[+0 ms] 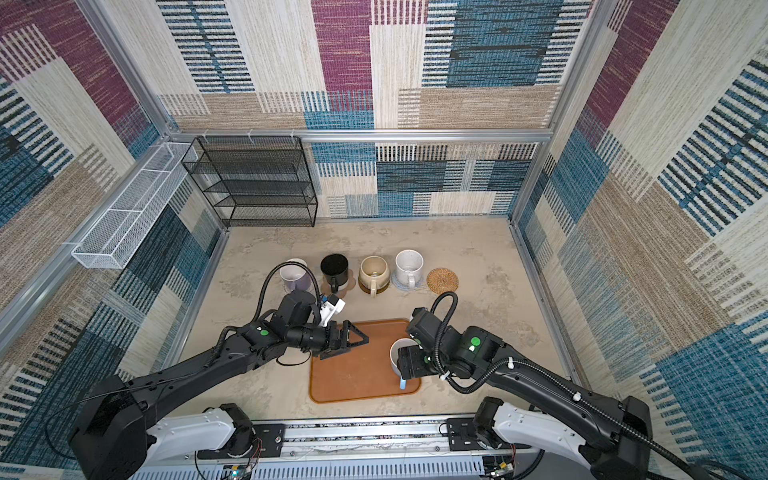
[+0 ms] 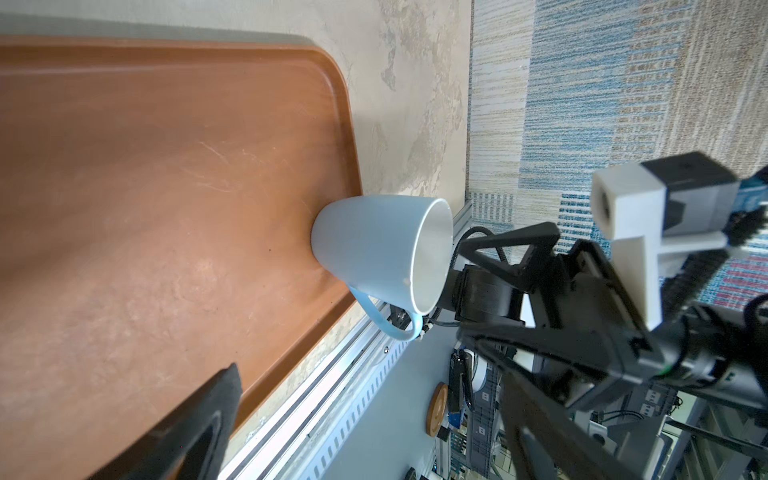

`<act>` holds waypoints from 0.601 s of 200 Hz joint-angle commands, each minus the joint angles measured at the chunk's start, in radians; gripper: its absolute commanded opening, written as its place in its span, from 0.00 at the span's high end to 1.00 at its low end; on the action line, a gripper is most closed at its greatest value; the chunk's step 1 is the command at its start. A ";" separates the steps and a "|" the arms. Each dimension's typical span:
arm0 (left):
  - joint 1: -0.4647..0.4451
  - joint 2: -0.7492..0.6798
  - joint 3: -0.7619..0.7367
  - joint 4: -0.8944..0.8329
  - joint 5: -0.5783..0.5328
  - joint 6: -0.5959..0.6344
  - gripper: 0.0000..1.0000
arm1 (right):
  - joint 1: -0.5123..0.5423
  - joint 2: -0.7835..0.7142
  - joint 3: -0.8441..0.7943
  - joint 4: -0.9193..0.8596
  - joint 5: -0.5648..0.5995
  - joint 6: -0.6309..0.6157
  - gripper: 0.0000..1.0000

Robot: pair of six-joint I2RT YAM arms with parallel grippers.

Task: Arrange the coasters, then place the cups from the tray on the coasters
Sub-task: 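Move the right gripper back to the pale blue mug and grasp its rim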

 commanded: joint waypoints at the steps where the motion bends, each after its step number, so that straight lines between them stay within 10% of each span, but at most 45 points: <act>1: 0.000 -0.011 -0.008 0.082 0.006 -0.050 0.00 | 0.044 0.026 -0.020 0.096 0.028 0.074 0.16; 45: -0.003 0.006 -0.065 0.262 0.073 -0.170 0.00 | 0.083 0.053 -0.065 0.122 0.069 0.131 0.22; 120: -0.059 0.019 -0.050 0.187 -0.117 -0.158 0.01 | 0.127 0.077 -0.113 0.142 0.174 0.208 0.50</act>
